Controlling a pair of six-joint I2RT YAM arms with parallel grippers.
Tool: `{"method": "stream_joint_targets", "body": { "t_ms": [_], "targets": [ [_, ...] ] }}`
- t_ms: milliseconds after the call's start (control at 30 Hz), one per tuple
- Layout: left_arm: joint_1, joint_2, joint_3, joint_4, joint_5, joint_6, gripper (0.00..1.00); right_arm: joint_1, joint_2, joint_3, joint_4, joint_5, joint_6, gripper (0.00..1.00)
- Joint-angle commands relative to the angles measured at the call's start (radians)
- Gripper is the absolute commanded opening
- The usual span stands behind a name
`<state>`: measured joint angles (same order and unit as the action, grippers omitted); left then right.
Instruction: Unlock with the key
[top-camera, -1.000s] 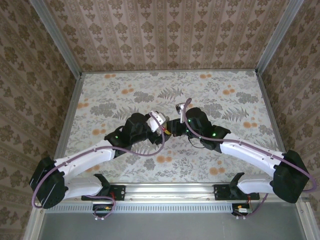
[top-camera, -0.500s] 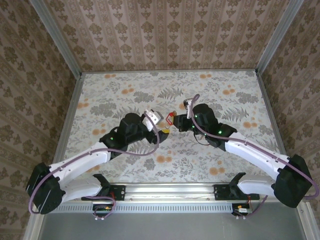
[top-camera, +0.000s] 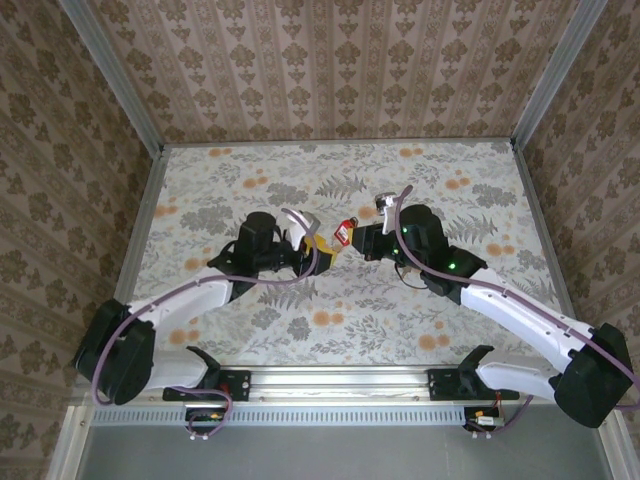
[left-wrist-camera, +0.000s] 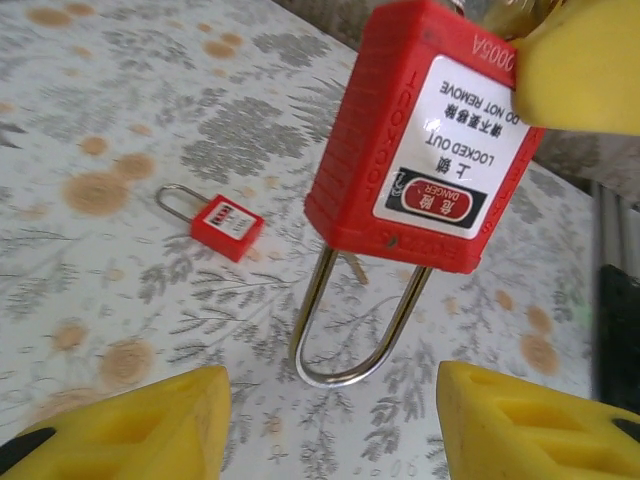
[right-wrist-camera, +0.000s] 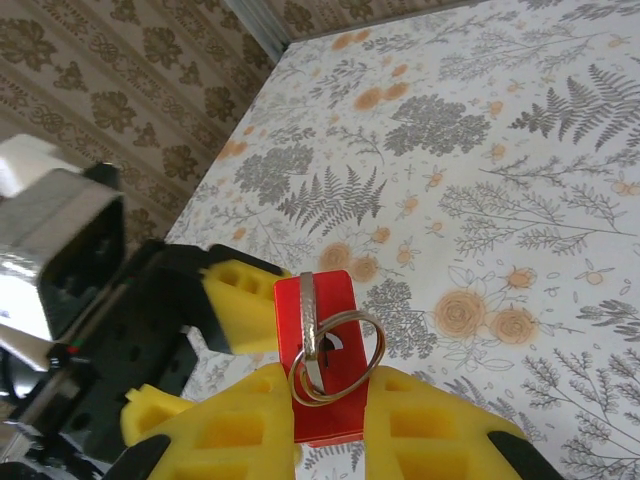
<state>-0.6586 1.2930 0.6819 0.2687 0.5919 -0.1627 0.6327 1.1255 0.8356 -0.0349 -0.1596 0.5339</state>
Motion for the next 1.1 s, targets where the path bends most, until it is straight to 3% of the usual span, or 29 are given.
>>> {"method": "stream_joint_targets", "body": {
  "t_ms": [0, 233, 467, 733, 1067],
  "targets": [
    [0.024, -0.003, 0.046, 0.099, 0.147, -0.049, 0.59, -0.007, -0.018, -0.008, 0.017, -0.066, -0.007, 0.17],
    [0.039, 0.017, 0.104, 0.052, 0.279, -0.027, 0.7, -0.016, -0.02, -0.039, 0.051, -0.146, -0.041, 0.17],
    [0.036, 0.085, 0.141, 0.05, 0.363, -0.036, 0.64, -0.023, -0.023, -0.055, 0.108, -0.219, -0.058, 0.17],
    [0.034, 0.092, 0.138, 0.032, 0.391, -0.027, 0.57, -0.03, -0.019, -0.057, 0.132, -0.235, -0.057, 0.17],
    [0.07, 0.088, 0.12, 0.009, 0.349, -0.012, 0.61, -0.034, -0.023, -0.056, 0.123, -0.235, -0.059, 0.17]
  ]
}}
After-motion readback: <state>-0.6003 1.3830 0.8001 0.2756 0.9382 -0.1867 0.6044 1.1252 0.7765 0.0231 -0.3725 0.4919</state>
